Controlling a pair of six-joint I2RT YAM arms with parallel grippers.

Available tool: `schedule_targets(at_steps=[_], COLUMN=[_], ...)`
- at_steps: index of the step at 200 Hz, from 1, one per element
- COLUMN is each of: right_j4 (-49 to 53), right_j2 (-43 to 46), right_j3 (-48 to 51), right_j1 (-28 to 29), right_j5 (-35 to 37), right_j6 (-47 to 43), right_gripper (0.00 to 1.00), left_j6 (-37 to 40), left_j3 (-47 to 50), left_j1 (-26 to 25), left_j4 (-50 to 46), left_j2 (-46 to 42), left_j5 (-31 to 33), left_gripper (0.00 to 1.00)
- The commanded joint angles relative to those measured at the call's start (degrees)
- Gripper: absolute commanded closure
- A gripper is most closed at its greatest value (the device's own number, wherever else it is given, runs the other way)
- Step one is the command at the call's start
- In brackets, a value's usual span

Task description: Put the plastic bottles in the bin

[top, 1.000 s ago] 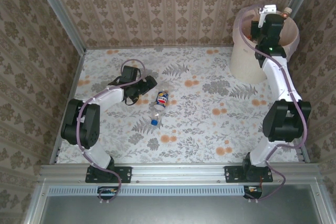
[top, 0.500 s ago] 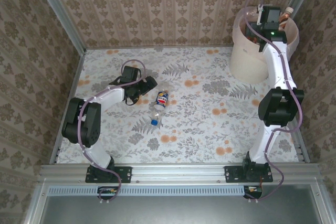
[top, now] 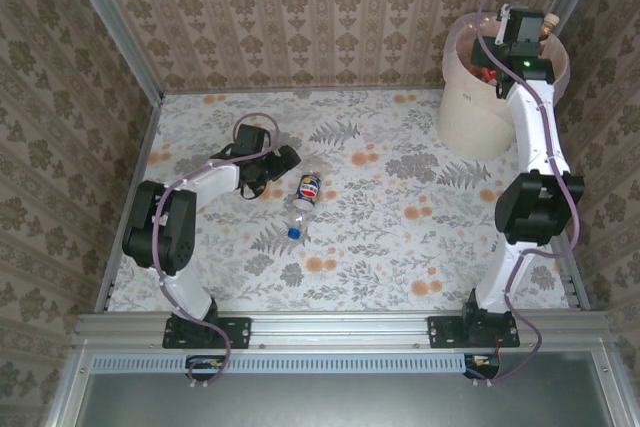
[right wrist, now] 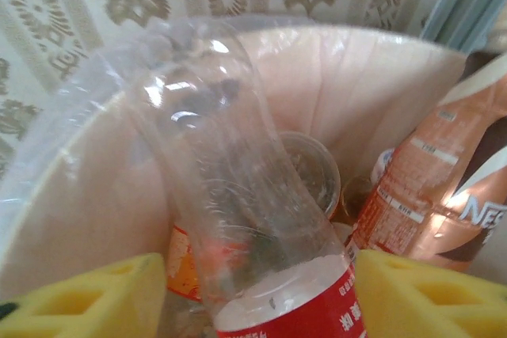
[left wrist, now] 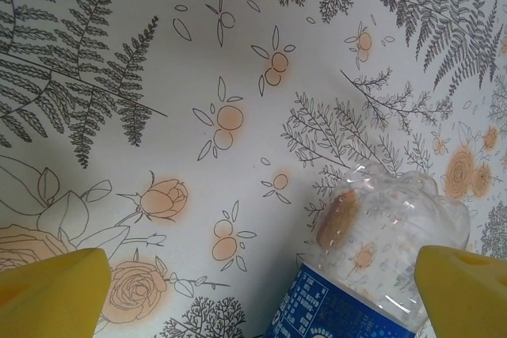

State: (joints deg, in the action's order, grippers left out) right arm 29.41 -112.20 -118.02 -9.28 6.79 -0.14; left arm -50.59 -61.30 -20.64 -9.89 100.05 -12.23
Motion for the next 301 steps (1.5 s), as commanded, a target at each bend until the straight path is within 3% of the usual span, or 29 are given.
schedule_targets(at_steps=[1, 39, 89, 110, 159, 187, 206, 259, 301], right_j4=[3.37, 3.9, 8.53, 8.47, 0.06, -5.26, -7.69, -17.53, -22.11], right_j2=[-3.56, -0.94, 1.1, 2.2, 9.36, 14.58, 17.87, 28.04, 36.17], right_j3=[1.44, 7.48, 5.46, 5.46, 9.89, 14.79, 17.98, 30.33, 39.62], right_j1=[-0.3, -0.28, -0.3, -0.22, -0.13, -0.04, 0.13, 1.55, 2.32], right_j5=[1.25, -6.15, -16.47, -17.75, -6.22, -4.33, -4.72, -10.3, -18.6], right_j6=[-2.6, -3.58, -4.53, -3.11, 1.91, 4.02, 6.19, 10.47, 17.05], right_gripper=[0.45, 0.57, 0.56, 0.47, 0.25, 0.17, 0.0, 0.0, 0.0], left_j6=[0.22, 1.32, 7.62, 10.7, 18.4, 20.5, 20.38, 20.35, 20.92], left_j3=[-1.1, -1.37, -1.89, -2.23, -4.76, -5.87, -6.74, -12.13, -16.89], left_j1=[-0.19, -0.19, -1.23, -2.03, -5.11, -9.02, -10.06, -11.51, -11.92], left_j4=[-0.72, -0.52, -0.08, -1.49, -9.62, -14.26, -15.77, -20.74, -21.32], left_j2=[0.15, -0.08, -2.76, -4.33, -5.32, -3.84, -2.72, 2.64, 7.47], left_j5=[-0.19, -0.67, -0.31, 0.96, 5.25, 7.77, 8.35, 9.39, 7.74], left_gripper=[0.0, 0.0, 0.0, 0.0, 0.0, 0.0, 0.0, 0.0, 0.0])
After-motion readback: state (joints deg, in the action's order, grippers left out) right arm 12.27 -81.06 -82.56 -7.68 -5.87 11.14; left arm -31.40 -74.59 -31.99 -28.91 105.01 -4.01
